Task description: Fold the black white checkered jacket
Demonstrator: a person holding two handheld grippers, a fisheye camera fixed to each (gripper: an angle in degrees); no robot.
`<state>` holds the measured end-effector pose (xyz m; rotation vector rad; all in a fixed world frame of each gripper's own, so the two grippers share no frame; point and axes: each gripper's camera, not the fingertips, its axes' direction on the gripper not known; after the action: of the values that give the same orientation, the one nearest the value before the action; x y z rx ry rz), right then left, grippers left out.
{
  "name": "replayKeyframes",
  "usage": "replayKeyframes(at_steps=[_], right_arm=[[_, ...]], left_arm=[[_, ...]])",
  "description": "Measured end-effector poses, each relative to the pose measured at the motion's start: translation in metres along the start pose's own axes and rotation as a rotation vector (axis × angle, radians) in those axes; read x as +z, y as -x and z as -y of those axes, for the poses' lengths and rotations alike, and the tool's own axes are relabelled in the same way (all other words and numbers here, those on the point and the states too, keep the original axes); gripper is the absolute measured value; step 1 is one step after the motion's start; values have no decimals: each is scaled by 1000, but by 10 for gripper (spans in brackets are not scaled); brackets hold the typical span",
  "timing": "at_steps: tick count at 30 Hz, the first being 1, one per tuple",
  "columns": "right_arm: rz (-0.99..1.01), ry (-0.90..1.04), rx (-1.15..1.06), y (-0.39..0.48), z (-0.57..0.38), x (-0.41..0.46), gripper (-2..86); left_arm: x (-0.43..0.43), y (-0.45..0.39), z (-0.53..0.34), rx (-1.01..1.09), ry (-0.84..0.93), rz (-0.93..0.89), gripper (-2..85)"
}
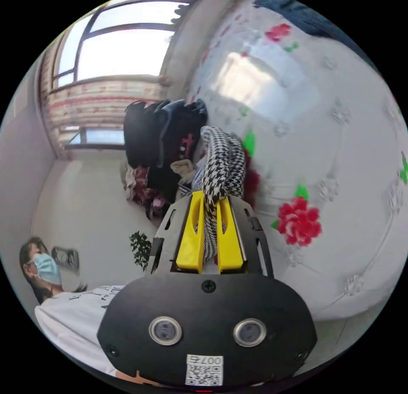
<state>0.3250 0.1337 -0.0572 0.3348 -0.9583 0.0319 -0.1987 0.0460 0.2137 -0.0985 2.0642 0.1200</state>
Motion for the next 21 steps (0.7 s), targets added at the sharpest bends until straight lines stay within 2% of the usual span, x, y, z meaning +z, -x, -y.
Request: replayKeyframes(at_steps=[3,5,8,10,12,16,19,21], right_arm=[[-32,188,-385,127,15,55,17],[-134,406,-753,231,-14,122,19],[-160,662,-1101,315,-83,208,26],[-144,815,-1235,334,-128,261,31],[-119,940,-1257,329,-166,318,38],[-216,1285,-976,230,-226,462,54],[-46,1278,-803,215,-209,468,66],[50,1261,-773,227,-192,452,77]], left_arm=[[-8,-14,4,49,15,91,82],[-17,-20,3,72,-11,122,82],[-36,-19,-9,75,-62,111,81],[-46,-13,-20,70,-92,92,81],[-57,0,-36,53,-127,73,81],[-72,25,-60,0,-169,39,83],[-84,41,-78,-31,-199,-4,91],[-94,45,-89,-14,-207,-18,110]])
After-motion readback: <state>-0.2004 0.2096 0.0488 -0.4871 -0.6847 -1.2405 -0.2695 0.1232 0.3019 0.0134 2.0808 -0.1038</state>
